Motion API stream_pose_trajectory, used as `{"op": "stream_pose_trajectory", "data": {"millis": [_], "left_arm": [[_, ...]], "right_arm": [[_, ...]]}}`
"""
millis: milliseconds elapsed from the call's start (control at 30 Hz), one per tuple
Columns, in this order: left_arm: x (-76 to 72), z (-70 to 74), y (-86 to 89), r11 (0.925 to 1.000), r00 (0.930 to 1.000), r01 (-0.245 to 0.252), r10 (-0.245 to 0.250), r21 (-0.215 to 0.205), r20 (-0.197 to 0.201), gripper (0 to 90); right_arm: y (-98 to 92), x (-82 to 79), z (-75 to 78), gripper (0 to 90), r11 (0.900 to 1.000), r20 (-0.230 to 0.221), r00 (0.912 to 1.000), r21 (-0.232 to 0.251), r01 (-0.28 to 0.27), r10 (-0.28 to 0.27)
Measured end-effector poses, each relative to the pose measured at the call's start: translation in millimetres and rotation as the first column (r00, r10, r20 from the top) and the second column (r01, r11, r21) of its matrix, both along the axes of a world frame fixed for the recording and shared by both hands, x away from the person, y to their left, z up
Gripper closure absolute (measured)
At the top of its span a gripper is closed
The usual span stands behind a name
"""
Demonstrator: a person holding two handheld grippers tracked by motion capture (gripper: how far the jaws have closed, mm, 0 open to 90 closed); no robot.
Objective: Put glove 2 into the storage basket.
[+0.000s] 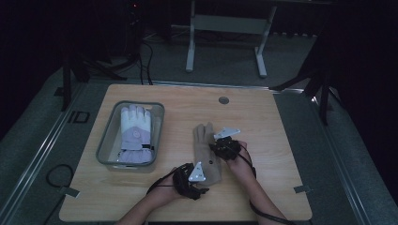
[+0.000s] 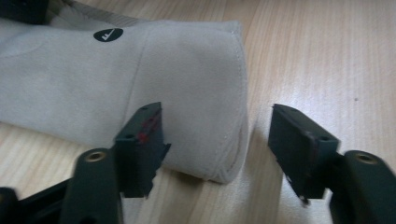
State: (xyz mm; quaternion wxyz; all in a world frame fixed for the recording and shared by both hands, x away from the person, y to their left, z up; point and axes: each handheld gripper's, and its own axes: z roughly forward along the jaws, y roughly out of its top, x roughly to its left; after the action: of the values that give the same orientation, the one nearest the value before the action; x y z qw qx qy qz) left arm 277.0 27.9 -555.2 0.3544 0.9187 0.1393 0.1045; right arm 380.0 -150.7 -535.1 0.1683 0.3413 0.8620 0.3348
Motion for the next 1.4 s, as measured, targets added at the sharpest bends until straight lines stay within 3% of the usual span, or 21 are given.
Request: {"op": "stream_pose_trajectory", "data": {"millis": [200,233,267,300,333,500,767,1000,1067,1133,1400], "left_arm": [[2.7,3.0,-1.9,0.9987,0.999,-0.043,0.042,0.028,0.016,54.5],[3.4,3.5,-2.5,0.9978,0.9981,-0.056,0.055,0.035,0.026,62.2],[6.6,5.1,-2.2,0.9951,0.9955,-0.094,0.093,0.031,0.014,75.2],[6.6,5.1,-2.2,0.9951,0.9955,-0.094,0.093,0.031,0.014,77.2],[9.4,5.0,0.1,0.9938,0.9936,-0.111,0.111,0.002,-0.021,78.6],[7.8,7.3,0.3,0.992,0.9918,-0.126,0.126,-0.009,-0.02,81.0],[5.3,22.4,3.1,0.9945,0.9945,-0.105,0.105,0.003,-0.011,81.6],[7.1,45.3,16.8,0.9953,0.9955,-0.094,0.094,0.025,0.014,81.5],[7.1,45.3,16.8,0.9953,0.9955,-0.094,0.094,0.025,0.014,81.6],[7.6,59.6,23.3,0.9951,0.995,-0.093,0.092,0.035,0.041,81.6],[9.1,82.6,36.2,0.9946,0.9942,-0.091,0.088,0.05,0.063,81.6]], "right_arm": [[1.4,0.4,-0.5,80.2,1.0,-0.004,1.0,-0.004,0.005,-0.005],[1.7,0.4,-0.5,80.3,1.0,-0.007,1.0,-0.004,0.006,-0.006],[2.5,0.9,-0.2,80.4,1.0,-0.009,0.9999,0.002,0.007,-0.007],[2.5,0.9,-0.2,80.4,1.0,-0.009,0.9999,0.002,0.007,-0.007],[3.0,1.8,0.7,80.6,1.0,-0.014,0.9999,0.001,0.003,-0.003],[5.1,2.3,5.7,80.8,1.0,-0.012,0.9999,-0.002,-0.007,0.007],[8.1,0.3,23.9,80.9,1.0,0.011,0.9998,0.016,-0.015,0.015],[15.2,-2.3,46.6,80.9,0.999,0.053,0.9983,0.04,-0.027,0.025],[15.9,-2.2,49.8,80.9,0.999,0.056,0.9981,0.044,-0.026,0.024],[17.2,-1.9,59.3,80.9,0.998,0.068,0.9974,0.063,-0.027,0.023],[24.2,-2.0,80.1,80.8,0.996,0.1,0.9947,0.085,-0.032,0.023]]}}
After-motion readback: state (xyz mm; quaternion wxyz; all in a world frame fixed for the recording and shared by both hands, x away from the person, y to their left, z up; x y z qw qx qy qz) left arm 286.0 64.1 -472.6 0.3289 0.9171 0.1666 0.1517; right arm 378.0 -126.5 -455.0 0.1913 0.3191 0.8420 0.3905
